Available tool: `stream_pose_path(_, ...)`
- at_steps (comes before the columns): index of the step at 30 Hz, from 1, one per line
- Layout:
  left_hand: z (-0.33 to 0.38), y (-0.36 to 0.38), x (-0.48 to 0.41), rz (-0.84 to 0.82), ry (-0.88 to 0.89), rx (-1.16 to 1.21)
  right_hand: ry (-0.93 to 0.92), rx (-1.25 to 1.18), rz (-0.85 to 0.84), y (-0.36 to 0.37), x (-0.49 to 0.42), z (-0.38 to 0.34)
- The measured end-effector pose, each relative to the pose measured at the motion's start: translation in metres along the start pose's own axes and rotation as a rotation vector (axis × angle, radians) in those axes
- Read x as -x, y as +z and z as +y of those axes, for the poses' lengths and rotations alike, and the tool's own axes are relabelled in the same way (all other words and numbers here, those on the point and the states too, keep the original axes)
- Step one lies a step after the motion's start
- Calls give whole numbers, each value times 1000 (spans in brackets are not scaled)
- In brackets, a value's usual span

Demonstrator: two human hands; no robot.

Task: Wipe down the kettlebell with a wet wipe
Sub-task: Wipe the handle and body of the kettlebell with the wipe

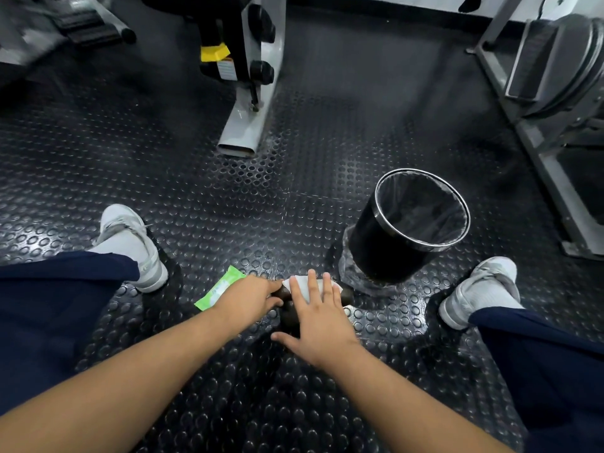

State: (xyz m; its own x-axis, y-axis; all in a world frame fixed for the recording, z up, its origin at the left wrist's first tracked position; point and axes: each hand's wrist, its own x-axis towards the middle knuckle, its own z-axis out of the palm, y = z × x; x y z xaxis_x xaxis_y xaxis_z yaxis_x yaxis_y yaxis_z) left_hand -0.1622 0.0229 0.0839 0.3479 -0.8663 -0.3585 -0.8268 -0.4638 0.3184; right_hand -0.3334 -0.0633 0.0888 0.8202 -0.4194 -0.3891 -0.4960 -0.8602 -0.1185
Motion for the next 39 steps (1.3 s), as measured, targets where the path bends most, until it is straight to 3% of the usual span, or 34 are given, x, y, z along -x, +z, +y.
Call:
stream_pose_path(8,1,1,1,22,-5,70,-24,-1,14,8,18,8)
stream_pose_path(13,3,1,1,0,-24,38,68,-109,-4,-27,-15,16)
stream_pose_path(16,4,-2,-2,-29,-22,-6,138,-188,-87,-47,-27,15)
stream_pose_path(21,-1,3,-2,-4,-88,46,47,-285,-144,-60,-33,-5)
stream_pose_path(24,2,2,-3,-26,-74,52,86,-327,-157,-57,-35,-1)
stream_pose_path(30,1,4,-5,-17,24,-6,191,-233,-282,-70,-45,32)
stream_pose_path(39,-2,6,-6,-10,12,45,196,-323,-373,-91,-59,10)
